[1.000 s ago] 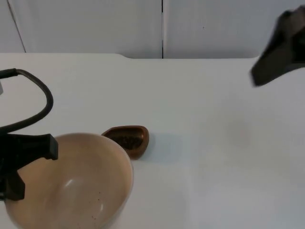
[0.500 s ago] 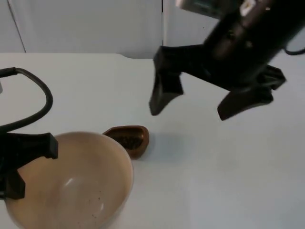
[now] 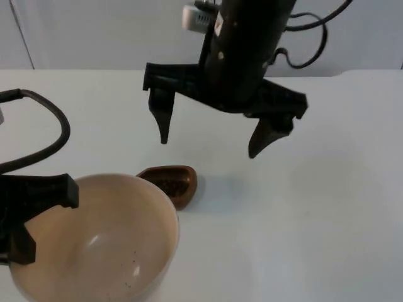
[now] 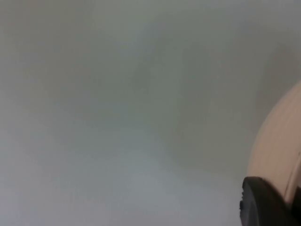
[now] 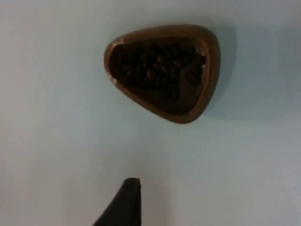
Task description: Pick up the bowl with the left hand and pour the coffee beans from the cup into the bowl with the right hand.
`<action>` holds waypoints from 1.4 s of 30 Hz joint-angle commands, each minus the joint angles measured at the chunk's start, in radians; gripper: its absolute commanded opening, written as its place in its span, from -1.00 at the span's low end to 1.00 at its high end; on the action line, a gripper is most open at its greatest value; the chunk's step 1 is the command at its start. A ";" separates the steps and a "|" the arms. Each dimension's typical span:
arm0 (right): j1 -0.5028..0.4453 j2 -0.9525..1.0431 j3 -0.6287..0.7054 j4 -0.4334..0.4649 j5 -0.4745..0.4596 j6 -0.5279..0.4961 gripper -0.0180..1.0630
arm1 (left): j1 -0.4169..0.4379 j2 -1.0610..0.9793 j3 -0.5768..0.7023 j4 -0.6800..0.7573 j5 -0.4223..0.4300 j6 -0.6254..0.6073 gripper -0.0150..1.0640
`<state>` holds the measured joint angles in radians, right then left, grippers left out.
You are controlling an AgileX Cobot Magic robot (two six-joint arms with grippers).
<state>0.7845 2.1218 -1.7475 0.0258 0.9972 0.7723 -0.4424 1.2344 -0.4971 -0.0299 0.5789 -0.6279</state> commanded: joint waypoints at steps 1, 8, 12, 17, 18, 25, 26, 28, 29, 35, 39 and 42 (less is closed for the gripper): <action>0.007 0.025 -0.031 -0.016 0.021 0.041 0.81 | 0.003 -0.008 0.004 -0.015 -0.014 -0.005 -0.98; 0.007 0.132 -0.099 -0.050 0.026 0.114 0.73 | 0.003 -0.008 0.004 -0.015 -0.021 -0.005 -0.98; 0.007 0.190 -0.144 -0.050 0.024 0.114 0.73 | 0.003 -0.008 0.004 -0.017 -0.031 -0.005 -0.98; 0.007 0.266 -0.209 -0.052 0.028 0.106 0.71 | 0.003 -0.008 0.004 -0.017 -0.031 -0.005 -0.98; 0.007 0.283 -0.223 -0.054 0.026 0.104 0.69 | 0.003 -0.008 0.004 -0.017 -0.028 -0.005 -0.98; 0.007 0.334 -0.255 -0.100 0.031 0.111 0.63 | 0.003 -0.008 0.004 -0.017 -0.029 0.001 -0.98; 0.007 0.334 -0.255 -0.107 0.031 0.114 0.63 | 0.003 -0.008 0.004 -0.017 -0.029 0.001 -0.98; 0.007 0.334 -0.255 -0.122 0.025 0.114 0.63 | 0.003 -0.008 0.004 -0.017 -0.029 0.001 -0.98; 0.007 0.334 -0.255 -0.128 0.024 0.114 0.63 | 0.003 -0.008 0.004 -0.017 -0.031 0.001 -0.98; 0.007 0.339 -0.255 -0.136 0.016 0.114 0.63 | 0.003 -0.008 0.004 -0.018 -0.032 0.001 -0.98; 0.007 0.352 -0.255 -0.136 0.015 0.114 0.60 | 0.003 -0.008 0.004 -0.018 -0.032 0.001 -0.98; 0.007 0.364 -0.255 -0.136 0.007 0.114 0.56 | 0.003 -0.008 0.004 -0.018 -0.032 0.001 -0.98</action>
<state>0.7845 2.4777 -1.9930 -0.1005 1.0157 0.8823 -0.4424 1.2344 -0.4971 -0.0338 0.5588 -0.6259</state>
